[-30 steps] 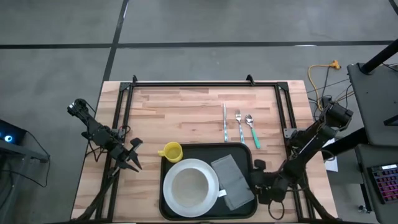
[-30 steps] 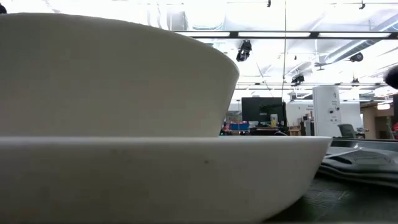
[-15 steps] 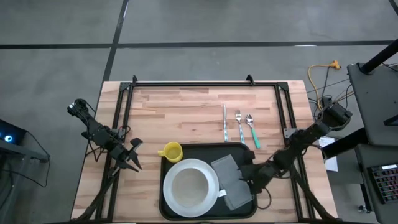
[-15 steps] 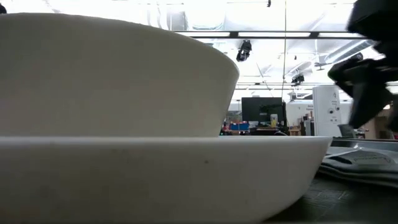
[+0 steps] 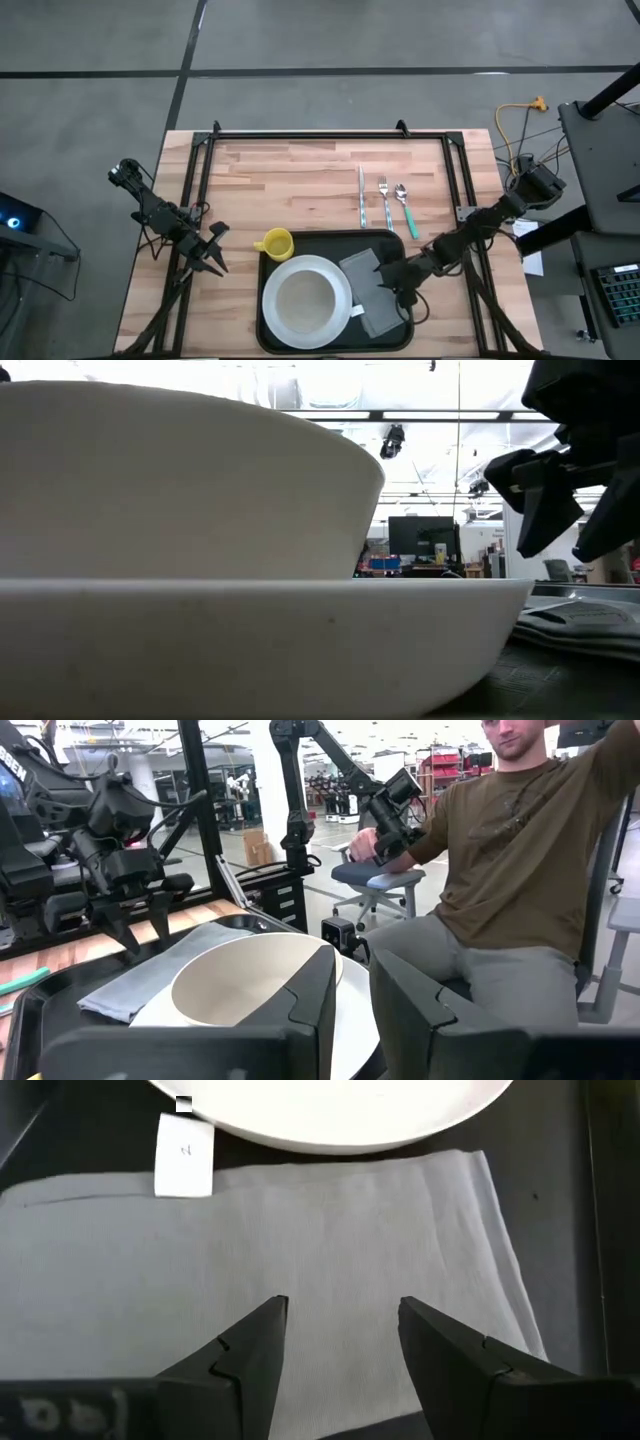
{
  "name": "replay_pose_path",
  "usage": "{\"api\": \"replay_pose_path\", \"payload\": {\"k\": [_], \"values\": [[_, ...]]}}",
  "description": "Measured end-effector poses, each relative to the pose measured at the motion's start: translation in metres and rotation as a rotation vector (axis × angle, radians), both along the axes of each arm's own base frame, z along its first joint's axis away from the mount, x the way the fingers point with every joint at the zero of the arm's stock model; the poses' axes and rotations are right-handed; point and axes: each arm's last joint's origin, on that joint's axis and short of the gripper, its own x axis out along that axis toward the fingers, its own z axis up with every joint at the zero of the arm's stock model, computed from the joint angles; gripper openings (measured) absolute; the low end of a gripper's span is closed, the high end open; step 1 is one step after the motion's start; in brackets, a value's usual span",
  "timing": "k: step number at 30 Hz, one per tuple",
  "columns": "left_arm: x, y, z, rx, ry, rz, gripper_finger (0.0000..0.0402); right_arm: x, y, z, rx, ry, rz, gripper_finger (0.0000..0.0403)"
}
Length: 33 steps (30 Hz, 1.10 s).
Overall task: Set up tray
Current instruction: Put the gray napkin on the black serving tray to the right of the white plate
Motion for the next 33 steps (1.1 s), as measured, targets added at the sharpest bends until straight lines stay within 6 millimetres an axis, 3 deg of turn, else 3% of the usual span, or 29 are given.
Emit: {"api": "replay_pose_path", "payload": {"k": [5, 18, 26, 33], "values": [[0.000, 0.000, 0.000, 0.000, 0.000, 0.000, 0.0048, 0.001, -0.002, -0.001, -0.004, 0.005, 0.012, 0.0180], [0.000, 0.000, 0.000, 0.000, 0.000, 0.001, 0.0048, 0.012, 0.003, -0.028, 0.010, 0.073, 0.020, 0.0178], [0.000, 0.000, 0.000, 0.000, 0.000, 0.001, 0.0048, 0.012, 0.001, -0.031, 0.102, 0.137, -0.129, 0.0176], [0.000, 0.000, 0.000, 0.000, 0.000, 0.000, 0.0048, 0.008, -0.002, -0.032, 0.228, 0.207, -0.369, 0.0172]]}}
